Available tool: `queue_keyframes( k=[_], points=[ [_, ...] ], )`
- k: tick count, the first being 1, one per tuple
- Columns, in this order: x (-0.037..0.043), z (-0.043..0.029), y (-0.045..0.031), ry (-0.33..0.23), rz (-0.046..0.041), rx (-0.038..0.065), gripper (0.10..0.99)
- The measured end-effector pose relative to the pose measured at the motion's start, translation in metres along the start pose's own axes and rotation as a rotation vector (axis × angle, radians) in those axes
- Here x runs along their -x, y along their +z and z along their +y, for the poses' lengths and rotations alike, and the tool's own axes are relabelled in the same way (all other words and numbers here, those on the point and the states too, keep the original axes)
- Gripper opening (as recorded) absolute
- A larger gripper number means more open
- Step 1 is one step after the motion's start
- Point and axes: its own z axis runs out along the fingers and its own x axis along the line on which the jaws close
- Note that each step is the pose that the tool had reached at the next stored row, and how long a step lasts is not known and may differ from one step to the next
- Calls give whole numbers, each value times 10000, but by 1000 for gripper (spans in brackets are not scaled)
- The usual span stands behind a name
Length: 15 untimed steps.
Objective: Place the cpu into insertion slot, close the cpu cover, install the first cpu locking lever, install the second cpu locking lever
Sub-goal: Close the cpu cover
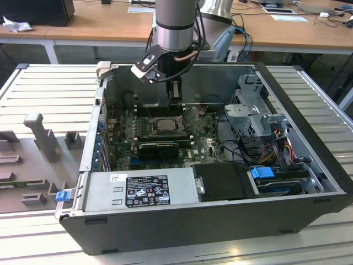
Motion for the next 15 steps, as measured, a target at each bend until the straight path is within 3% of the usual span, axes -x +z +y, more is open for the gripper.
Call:
queue_keyframes(
  k=[2, 4, 15],
  points=[
    [0, 51, 2, 0, 0, -2, 106],
    [0, 167, 7, 1, -1, -25, 106],
    [-1, 480, 20, 0, 0, -44, 106]
  ],
)
